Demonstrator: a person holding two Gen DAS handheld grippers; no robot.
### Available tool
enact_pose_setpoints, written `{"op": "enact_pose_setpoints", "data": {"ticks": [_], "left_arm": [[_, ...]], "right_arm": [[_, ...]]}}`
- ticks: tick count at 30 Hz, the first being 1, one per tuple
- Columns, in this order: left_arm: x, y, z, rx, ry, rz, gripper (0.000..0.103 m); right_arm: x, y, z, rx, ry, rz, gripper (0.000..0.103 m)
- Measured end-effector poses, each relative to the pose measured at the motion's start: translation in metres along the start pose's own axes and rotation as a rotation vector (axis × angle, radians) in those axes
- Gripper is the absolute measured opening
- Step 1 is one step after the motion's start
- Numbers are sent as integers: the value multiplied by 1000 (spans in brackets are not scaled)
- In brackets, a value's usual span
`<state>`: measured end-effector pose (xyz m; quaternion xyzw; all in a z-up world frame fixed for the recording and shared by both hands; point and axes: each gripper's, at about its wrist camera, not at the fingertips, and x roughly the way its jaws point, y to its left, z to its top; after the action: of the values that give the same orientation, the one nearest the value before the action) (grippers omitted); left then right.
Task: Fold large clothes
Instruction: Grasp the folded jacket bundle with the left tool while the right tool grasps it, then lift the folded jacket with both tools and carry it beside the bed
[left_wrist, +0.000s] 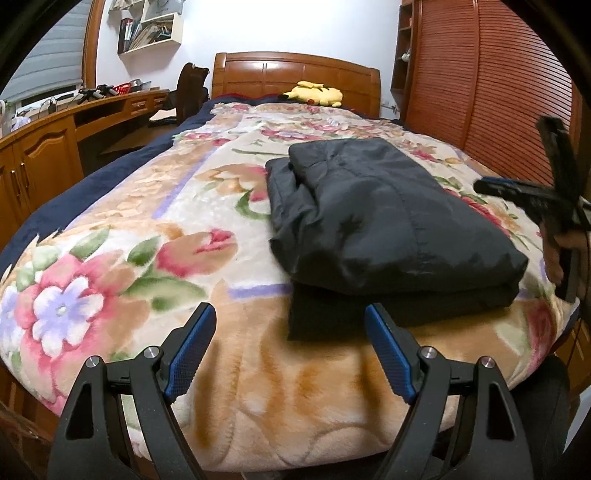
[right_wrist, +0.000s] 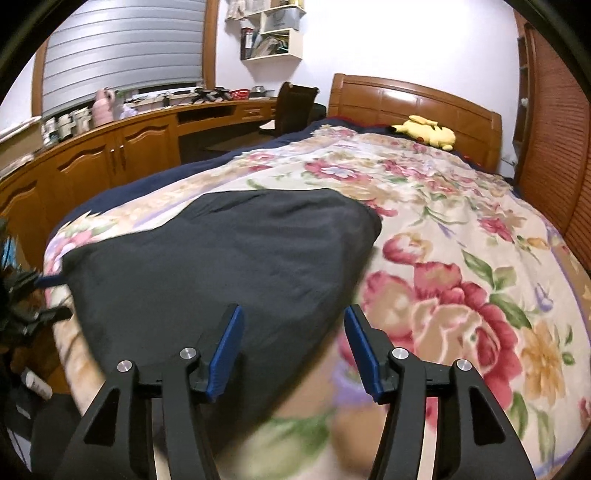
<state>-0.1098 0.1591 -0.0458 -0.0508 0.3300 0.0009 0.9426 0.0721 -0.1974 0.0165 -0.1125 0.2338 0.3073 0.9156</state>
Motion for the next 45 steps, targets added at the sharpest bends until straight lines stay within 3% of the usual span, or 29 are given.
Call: {"op": "enact_pose_setpoints", "data": {"ticks": [10, 13, 17, 23, 27, 29, 31, 33, 35, 37, 41, 45], "left_arm": [[11, 10, -1, -14, 20, -11, 83], [11, 9, 0, -5, 11, -17, 83], [11, 8, 0, 1, -3, -72, 68], [11, 1, 2, 13, -11, -107, 44], [15, -3, 4, 20, 9, -114, 39], [15, -2, 4, 12, 16, -144, 25], [14, -1, 4, 8, 12, -165, 17], [11, 1, 5, 4, 1, -186, 13], [8, 3, 6, -2, -5, -197, 11], [4, 4, 8, 9, -18, -190, 10], [-6, 11, 13, 17, -61, -164, 8], [-16, 37, 18, -2, -93, -134, 7]], "right_arm": [[98, -22, 42, -1, 74, -32, 66], [121, -28, 52, 22, 80, -16, 72], [150, -40, 62, 61, 94, -12, 92], [189, -56, 67, 118, 159, 76, 95], [215, -61, 67, 159, 251, 163, 94], [225, -63, 64, 193, 286, 226, 87], [226, -60, 62, 188, 276, 227, 81], [222, -58, 64, 160, 250, 216, 70], [214, -55, 66, 135, 224, 198, 47], [205, -48, 71, 111, 211, 170, 38], [186, -23, 80, 47, 171, 92, 32], [178, 4, 91, 2, 124, 76, 31]]}}
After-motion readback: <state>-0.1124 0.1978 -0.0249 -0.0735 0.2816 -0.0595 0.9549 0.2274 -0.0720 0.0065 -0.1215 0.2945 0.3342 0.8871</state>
